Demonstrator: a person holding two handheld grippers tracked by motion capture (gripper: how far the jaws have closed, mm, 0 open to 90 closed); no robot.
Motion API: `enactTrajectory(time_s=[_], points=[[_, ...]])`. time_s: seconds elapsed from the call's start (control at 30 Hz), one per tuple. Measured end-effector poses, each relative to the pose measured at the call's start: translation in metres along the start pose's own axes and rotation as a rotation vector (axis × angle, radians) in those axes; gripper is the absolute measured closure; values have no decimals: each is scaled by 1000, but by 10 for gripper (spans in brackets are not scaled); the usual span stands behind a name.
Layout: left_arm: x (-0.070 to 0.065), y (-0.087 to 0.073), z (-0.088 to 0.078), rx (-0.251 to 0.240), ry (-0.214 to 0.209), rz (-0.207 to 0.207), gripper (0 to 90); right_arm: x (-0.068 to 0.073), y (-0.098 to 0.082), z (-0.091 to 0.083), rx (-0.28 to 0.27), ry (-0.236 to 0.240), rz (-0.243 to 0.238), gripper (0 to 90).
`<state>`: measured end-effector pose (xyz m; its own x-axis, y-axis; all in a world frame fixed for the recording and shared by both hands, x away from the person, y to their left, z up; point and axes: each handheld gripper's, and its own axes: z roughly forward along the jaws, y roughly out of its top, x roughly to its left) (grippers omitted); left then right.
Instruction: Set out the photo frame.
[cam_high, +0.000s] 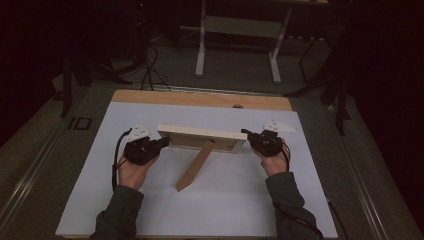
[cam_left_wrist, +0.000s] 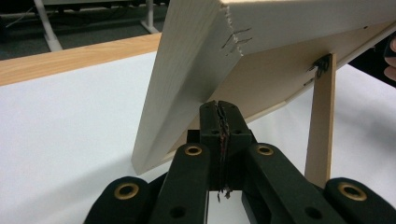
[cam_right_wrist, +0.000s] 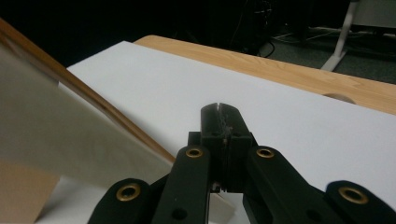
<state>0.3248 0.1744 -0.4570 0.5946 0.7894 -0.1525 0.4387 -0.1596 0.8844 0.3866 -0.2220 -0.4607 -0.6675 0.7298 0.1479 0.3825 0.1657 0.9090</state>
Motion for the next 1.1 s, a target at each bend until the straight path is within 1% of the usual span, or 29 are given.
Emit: enactTrajectory(time_s=[0.13,0.23,0.43,0.57,0.63,0.83,0.87,1.03,1.07,1.1], points=[[0,1,0,2,3,1,900,1,3,3,-5,22,16,895],[0,1,1,6,6,3,900,4,4,4,-1,36,-2,895],[0,4,3,0,9,-3,900,8,3,3,5,61,-20,896],[-1,8,4,-11,7,-2,900,9,3,2,5,70,-20,896],[-3,12,5,-23,6,6,900,9,3,1,6,75,-25,896],[-8,19,7,-33,1,16,900,10,3,-3,2,98,-22,896],[-9,20,7,-36,1,17,900,10,3,-3,1,101,-28,897],[-13,25,10,-40,1,25,900,12,3,-5,5,112,-37,896],[-16,26,11,-40,-1,34,900,13,3,-5,7,119,-38,897],[-17,26,12,-39,-2,35,900,13,2,-6,6,119,-40,897]])
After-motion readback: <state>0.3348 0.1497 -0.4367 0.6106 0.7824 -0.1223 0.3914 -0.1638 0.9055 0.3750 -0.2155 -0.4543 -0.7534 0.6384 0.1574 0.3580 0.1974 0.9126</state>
